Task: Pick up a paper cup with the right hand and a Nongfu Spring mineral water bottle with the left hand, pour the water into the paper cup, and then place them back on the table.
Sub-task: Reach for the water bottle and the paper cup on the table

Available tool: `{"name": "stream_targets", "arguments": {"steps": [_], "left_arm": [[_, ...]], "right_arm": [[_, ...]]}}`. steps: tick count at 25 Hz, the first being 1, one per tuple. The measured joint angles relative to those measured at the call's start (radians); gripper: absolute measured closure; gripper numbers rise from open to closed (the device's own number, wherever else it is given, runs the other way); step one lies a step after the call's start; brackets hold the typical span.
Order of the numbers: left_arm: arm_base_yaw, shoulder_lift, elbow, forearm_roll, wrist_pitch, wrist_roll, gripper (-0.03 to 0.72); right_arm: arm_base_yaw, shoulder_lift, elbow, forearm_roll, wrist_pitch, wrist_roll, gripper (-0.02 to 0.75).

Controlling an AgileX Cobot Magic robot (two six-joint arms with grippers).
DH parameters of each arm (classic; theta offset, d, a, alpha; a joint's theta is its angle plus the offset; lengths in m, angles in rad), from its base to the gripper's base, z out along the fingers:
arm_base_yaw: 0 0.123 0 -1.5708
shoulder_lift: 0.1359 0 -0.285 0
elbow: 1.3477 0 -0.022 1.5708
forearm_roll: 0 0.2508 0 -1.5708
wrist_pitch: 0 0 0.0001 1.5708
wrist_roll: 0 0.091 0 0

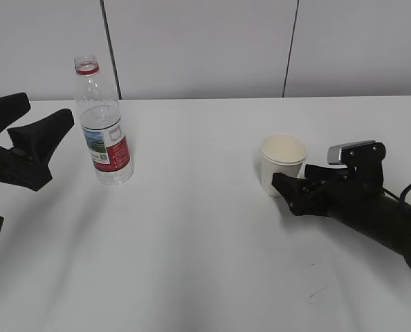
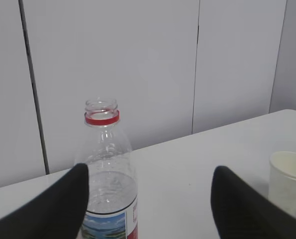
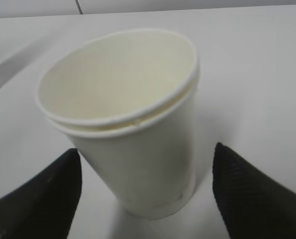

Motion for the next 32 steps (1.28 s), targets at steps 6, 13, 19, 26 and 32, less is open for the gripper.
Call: {"name": "stream_targets", "arguments": {"steps": [6,13,19,26,32], "left_arm": [[0.000,0.000,0.000,-0.001,-0.001,0.000,0.224],[0.000,0.000,0.000,-0.001,0.003,0.000,0.224],[0.000,0.001,0.000,-0.001,0.003,0.000,0.224],[0.000,0.001,0.000,-0.001,0.004,0.000,0.224],[0.000,0.001,0.000,-0.001,0.004,0.000,0.224]], "right_arm": [[0.000,0.028,-0.060,-0.019,0.000,0.000,0.132],[0.000,0.063,-0.102,-0.087,0.000,0.000,0.164],[0.000,0.064,-0.103,-0.088,0.000,0.000,0.141],[0.000,0.064,-0.112,-0.091,0.000,0.000,0.097],[0.023,0.073,-0.161,-0.099,0.000,0.000,0.096]]}}
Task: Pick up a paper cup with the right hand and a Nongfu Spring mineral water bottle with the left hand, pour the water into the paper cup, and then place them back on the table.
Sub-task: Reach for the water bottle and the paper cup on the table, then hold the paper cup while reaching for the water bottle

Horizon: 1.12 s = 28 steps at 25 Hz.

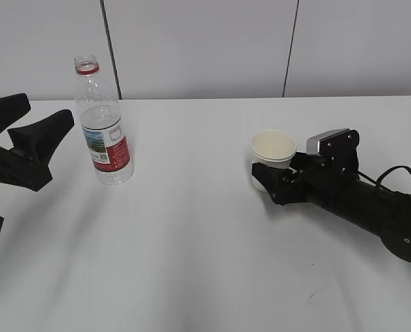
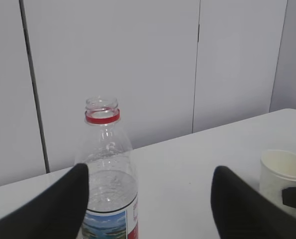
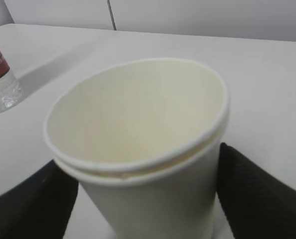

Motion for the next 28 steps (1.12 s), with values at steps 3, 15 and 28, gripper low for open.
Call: {"name": "stream_targets", "arguments": {"steps": [3,15,28], "left_arm": [[0.000,0.000,0.000,0.000,0.000,0.000,0.224],[0.000,0.000,0.000,0.000,0.016,0.000,0.224],[0.000,0.112,0.000,-0.087,0.022,0.000,0.141]], "right_arm": [[0.007,0.032,-0.034,0.000,-0.001,0.000,0.096],[0.007,0.091,-0.085,-0.002,-0.001,0.008,0.168],[0.007,0.091,-0.085,-0.004,-0.002,0.011,0.206]]}}
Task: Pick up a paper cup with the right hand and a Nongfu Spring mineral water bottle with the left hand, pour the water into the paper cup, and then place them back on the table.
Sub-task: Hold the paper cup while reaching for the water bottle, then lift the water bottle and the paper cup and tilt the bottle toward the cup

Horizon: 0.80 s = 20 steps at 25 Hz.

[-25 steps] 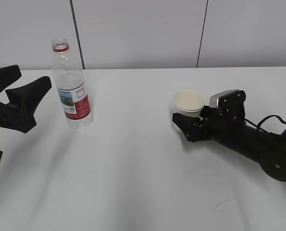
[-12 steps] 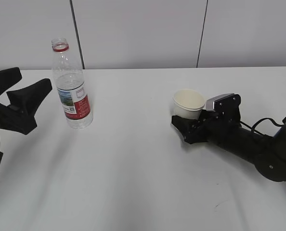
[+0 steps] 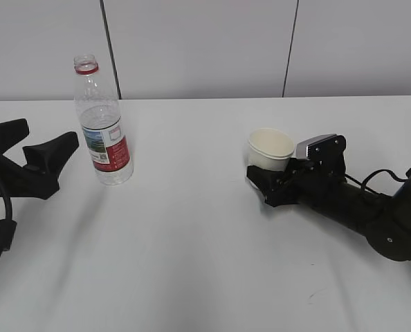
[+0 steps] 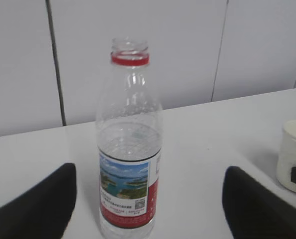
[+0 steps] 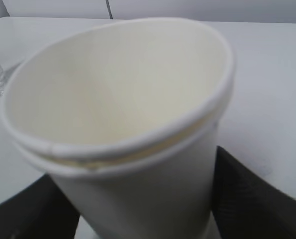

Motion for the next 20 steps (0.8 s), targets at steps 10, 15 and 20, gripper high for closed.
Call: {"name": "stream_targets", "arguments": {"steps": [10,15,20], "left_arm": [[0.000,0.230,-0.125,-0.011,-0.049,0.005,0.081],[0.000,0.375,-0.274,-0.011,-0.053,0.011,0.081],[0.000,0.507,-0.427,-0.001,-0.053,0.012,0.082]], "right_arm": [[0.000,0.000,0.000,-0.002,0.000,0.005,0.207],[0.000,0.000,0.000,-0.004,-0.002,0.006,0.207],[0.000,0.000,0.000,-0.023,-0.002,0.006,0.207]]}}
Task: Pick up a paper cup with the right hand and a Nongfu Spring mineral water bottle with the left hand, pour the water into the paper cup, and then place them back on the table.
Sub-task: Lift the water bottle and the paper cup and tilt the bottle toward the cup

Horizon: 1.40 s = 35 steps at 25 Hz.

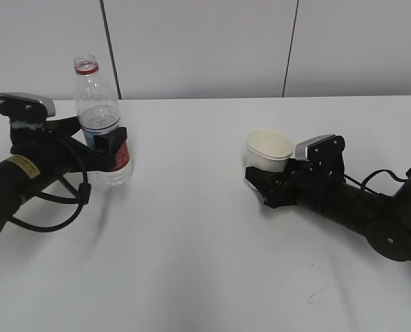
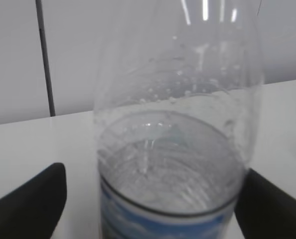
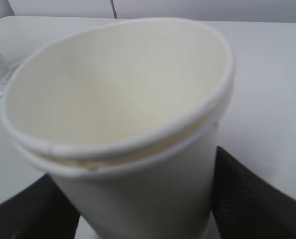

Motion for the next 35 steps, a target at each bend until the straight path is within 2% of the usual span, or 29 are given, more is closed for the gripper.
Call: {"name": "stream_targets", "arguments": {"steps": [5,8,13,17,25,31,35], "left_arm": [[0.000,0.091,-0.110,0.016,0.000,0.000,0.101],[0.000,0.108,-0.125,0.016,0.001,0.000,0.126],[-0.002,0.110,-0.131,0.050,0.000,0.000,0.281],[-0.002,0.110,-0.132,0.075,-0.001,-0.004,0.347],[-0.002,0.104,-0.132,0.094,0.003,0.008,0.358],[-0.004,0.058,-0.131,0.146,0.063,0.139,0.359],[-0.005,-0.002,-0.130,0.176,0.132,0.231,0.359]], "right_arm": [[0.000,0.000,0.000,-0.014,0.000,0.000,0.207],[0.000,0.000,0.000,-0.016,0.000,0.002,0.207],[0.000,0.000,0.000,-0.048,-0.002,0.002,0.207],[0.000,0.000,0.000,-0.146,-0.008,0.015,0.208],[0.017,-0.019,0.000,-0.323,-0.006,0.067,0.209],[0.099,-0.084,0.000,-0.389,-0.001,0.092,0.209],[0.117,-0.102,0.000,-0.408,-0.001,0.134,0.209]]}}
